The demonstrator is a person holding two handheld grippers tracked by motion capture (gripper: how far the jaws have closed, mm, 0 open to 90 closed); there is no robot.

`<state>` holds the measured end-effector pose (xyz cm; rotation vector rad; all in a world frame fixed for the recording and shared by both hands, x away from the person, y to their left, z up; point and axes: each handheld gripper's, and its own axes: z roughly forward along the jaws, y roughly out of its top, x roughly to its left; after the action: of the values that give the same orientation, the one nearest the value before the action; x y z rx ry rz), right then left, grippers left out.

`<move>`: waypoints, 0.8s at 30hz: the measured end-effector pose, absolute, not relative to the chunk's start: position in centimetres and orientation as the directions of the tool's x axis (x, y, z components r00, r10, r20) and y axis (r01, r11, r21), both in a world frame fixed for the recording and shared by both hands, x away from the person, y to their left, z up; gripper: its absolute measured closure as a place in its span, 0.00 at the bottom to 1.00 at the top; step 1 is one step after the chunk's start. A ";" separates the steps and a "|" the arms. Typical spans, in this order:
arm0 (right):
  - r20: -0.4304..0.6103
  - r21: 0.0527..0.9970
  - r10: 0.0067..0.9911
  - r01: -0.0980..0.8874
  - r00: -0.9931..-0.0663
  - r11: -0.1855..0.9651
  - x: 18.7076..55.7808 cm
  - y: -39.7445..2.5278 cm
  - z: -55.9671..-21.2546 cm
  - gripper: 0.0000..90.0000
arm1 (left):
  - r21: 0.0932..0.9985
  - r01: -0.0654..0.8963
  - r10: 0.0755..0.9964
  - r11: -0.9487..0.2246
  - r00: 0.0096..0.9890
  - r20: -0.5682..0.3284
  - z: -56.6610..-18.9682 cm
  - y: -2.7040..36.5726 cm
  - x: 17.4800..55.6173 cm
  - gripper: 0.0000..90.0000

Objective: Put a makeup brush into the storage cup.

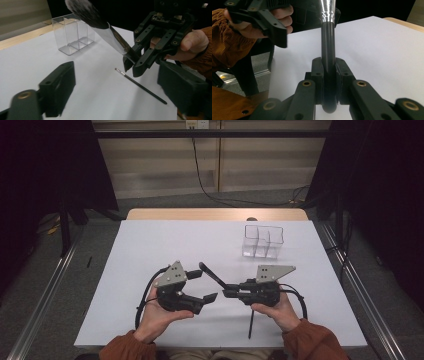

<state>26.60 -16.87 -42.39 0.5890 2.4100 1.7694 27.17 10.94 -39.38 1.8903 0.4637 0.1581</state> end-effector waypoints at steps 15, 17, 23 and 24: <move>0.151 0.935 0.352 0.249 -0.924 0.251 26.5 -16.8 -42.5 0.88 | 0.937 0.251 0.405 -0.244 0.904 -0.137 -38.9 10.5 27.7 0.43; 0.154 0.936 0.344 0.249 -0.926 0.251 26.5 -16.7 -42.5 0.88 | 0.939 0.250 0.404 -0.235 0.904 -0.140 -38.8 10.4 27.7 0.46; 0.152 0.937 0.348 0.247 -0.925 0.247 26.5 -16.7 -42.5 0.88 | 0.944 0.259 0.386 -0.204 0.908 -0.166 -38.7 10.4 27.7 0.56; 0.152 0.937 0.347 0.246 -0.926 0.247 26.5 -16.7 -42.5 0.88 | 0.945 0.257 0.388 -0.203 0.907 -0.163 -38.7 10.4 27.7 0.58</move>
<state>26.52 -16.72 -42.50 0.5748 2.4113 1.7864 27.75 10.35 -38.70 1.7964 0.4838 0.1275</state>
